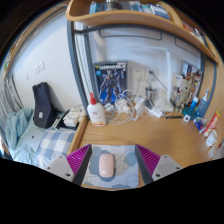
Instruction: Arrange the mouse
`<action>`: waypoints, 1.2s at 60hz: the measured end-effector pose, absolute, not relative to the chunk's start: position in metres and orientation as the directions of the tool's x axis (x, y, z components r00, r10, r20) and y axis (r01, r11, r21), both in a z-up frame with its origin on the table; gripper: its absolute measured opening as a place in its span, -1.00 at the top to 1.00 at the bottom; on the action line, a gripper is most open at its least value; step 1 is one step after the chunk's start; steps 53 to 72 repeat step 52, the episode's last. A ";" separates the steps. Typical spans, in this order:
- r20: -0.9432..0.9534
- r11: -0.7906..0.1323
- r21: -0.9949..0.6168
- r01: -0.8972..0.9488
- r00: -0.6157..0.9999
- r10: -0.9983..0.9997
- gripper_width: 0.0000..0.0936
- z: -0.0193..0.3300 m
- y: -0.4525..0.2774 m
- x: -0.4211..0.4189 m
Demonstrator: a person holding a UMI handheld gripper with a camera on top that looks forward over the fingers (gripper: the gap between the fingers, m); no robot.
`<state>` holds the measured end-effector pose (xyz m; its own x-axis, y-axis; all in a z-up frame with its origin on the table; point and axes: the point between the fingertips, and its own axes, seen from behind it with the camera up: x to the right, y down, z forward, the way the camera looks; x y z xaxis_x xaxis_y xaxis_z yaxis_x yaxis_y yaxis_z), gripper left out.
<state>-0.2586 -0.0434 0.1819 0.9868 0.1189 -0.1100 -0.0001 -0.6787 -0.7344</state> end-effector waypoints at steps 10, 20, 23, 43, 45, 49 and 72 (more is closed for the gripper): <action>-0.072 -0.619 -0.786 -0.009 0.994 0.078 -0.82 0.255 -0.062 -0.192; -0.083 -0.589 -0.806 -0.046 0.996 0.035 -0.81 0.294 -0.085 -0.123; -0.084 -0.583 -0.810 -0.058 0.996 0.017 -0.81 0.301 -0.093 -0.099; -0.058 -0.584 -0.806 -0.094 0.995 -0.081 -0.78 0.307 -0.139 0.042; -0.060 -0.585 -0.805 -0.099 0.995 -0.085 -0.77 0.306 -0.142 0.052; -0.062 -0.584 -0.806 -0.101 0.994 -0.086 -0.78 0.305 -0.147 0.069; -0.063 -0.584 -0.805 -0.103 0.994 -0.089 -0.77 0.304 -0.150 0.080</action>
